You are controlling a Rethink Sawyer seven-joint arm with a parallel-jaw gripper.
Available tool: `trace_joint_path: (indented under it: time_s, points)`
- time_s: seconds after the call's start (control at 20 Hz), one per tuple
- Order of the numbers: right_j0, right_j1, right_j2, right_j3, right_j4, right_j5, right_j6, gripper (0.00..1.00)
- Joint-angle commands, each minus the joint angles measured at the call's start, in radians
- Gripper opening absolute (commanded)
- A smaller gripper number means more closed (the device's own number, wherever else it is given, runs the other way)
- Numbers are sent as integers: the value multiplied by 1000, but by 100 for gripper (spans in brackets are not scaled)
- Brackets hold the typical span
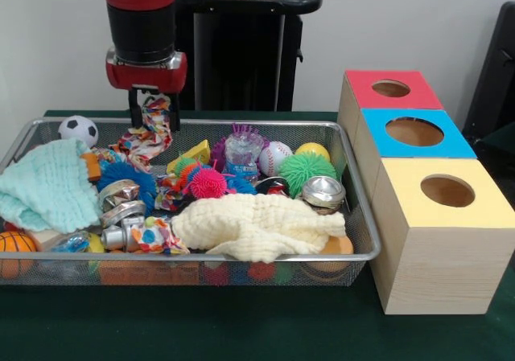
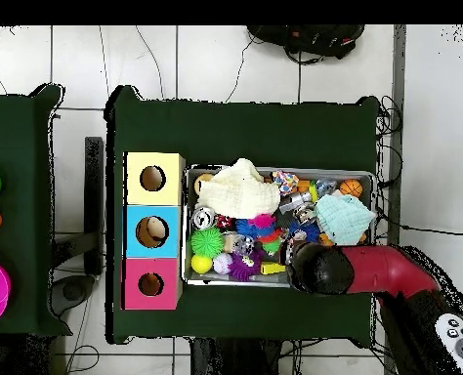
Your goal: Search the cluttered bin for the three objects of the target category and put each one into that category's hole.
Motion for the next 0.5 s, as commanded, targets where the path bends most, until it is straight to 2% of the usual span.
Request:
trace_joint_path:
  time_s: [0.05,0.3,0.5]
  points:
    - [7,62,36,59,-87,-76,-98,100]
    - [16,64,39,56,-76,-69,-91,100]
    - [113,71,0,39,-67,-74,23,100]
